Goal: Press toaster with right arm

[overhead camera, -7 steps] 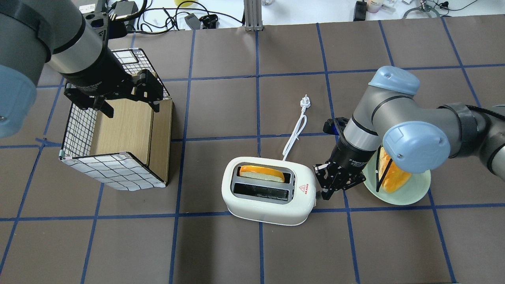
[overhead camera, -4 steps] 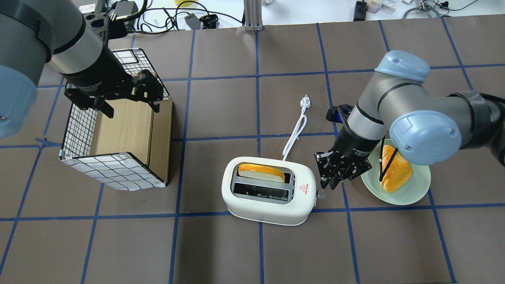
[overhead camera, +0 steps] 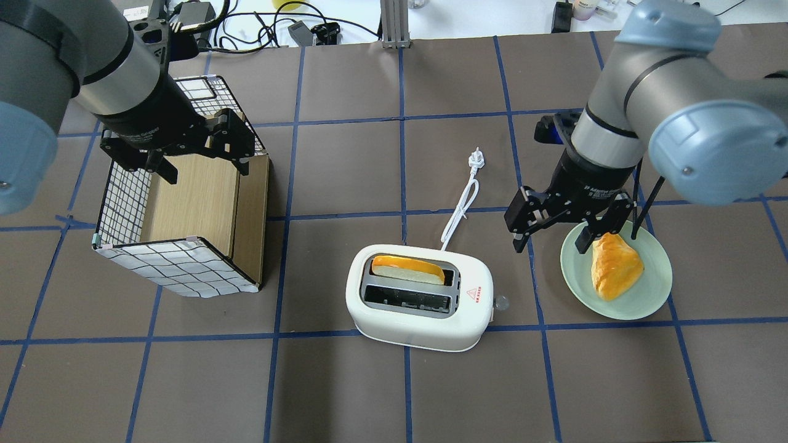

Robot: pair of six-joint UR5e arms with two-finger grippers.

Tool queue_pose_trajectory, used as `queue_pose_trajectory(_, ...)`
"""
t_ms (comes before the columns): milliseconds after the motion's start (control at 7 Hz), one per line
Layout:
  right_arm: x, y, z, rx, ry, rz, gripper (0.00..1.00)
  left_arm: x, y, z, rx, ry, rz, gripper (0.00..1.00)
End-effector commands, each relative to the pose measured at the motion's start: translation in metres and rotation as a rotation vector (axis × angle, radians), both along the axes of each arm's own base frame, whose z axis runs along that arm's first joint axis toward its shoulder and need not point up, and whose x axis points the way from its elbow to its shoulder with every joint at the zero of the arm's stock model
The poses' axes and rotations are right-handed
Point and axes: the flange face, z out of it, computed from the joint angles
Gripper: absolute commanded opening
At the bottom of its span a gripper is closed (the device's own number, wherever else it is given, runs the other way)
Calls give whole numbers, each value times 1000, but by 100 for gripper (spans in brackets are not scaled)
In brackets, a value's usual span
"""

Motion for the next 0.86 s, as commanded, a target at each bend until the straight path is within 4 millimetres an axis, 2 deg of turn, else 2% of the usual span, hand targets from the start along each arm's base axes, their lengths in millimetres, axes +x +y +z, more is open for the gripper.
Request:
queue_pose_trajectory(0,-11,-9,74,-94,94,21,100,0,0,-1,1,0,0,100)
queue_pose_trajectory(143,-11,2,94,-149,97,13,100,0,0,0,0,0,0,100)
queue_pose_trajectory(286,-11,8,102,-169,105,-13,100,0,0,0,0,0,0,100)
queue_pose_trajectory(429,-11,3,106,-207,123,-111,100,0,0,0,0,0,0,100)
queue_pose_trajectory(714,-11,1,106,-213,126,-119,100,0,0,-1,1,0,0,100)
